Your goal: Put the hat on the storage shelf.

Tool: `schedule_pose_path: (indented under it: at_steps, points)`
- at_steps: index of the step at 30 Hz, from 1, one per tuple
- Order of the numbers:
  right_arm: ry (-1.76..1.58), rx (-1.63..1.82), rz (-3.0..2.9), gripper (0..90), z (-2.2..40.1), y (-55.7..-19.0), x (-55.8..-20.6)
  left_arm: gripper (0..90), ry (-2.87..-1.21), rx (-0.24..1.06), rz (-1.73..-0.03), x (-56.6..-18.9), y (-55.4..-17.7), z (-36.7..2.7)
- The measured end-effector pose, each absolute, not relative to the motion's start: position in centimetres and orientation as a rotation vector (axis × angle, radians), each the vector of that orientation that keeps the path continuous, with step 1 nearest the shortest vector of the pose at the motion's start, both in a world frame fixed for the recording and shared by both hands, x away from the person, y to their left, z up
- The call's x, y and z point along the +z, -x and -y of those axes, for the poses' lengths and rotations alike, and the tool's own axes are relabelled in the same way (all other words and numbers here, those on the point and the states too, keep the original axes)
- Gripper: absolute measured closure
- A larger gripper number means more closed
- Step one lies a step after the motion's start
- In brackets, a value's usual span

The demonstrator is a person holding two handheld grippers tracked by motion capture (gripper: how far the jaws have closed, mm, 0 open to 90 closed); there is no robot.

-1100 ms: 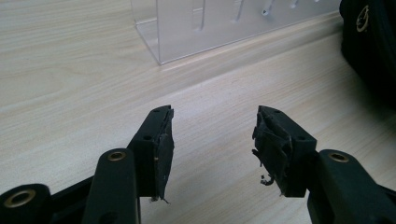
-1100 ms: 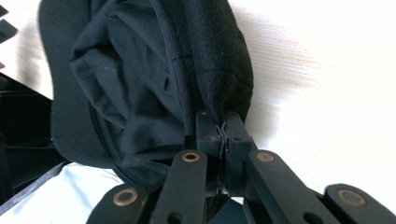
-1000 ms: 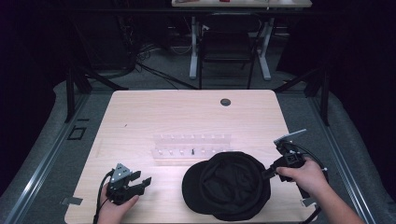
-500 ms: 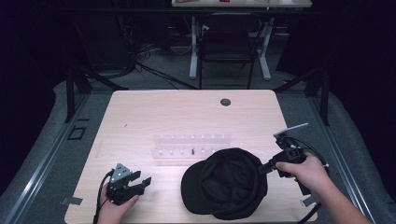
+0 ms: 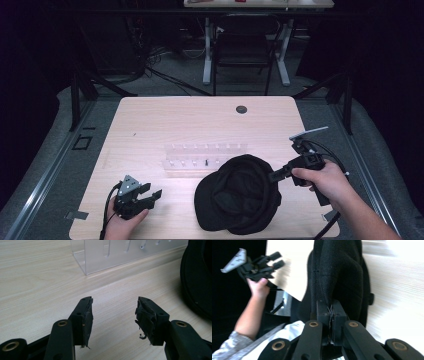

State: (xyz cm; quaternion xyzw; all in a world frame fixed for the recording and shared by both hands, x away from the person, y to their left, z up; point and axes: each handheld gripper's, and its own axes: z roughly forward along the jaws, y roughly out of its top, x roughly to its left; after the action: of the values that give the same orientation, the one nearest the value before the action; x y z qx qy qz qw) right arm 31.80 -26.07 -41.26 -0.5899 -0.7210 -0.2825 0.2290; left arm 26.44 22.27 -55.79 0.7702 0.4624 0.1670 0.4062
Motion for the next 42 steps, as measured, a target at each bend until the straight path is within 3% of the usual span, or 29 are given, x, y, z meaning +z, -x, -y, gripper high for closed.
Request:
schedule_pose_path:
  at_steps: [21,42]
  points:
    - [1.474,-0.954,1.903,88.2,24.2,-31.5,-39.4,46.7,-1.942,0.423,-1.169,-55.8,-26.4,-22.3]
    - [1.435,-1.120,1.898,88.3,23.8,-30.8,-34.4,46.7,-1.945,0.421,-1.164,-55.8,-26.5,-22.3]
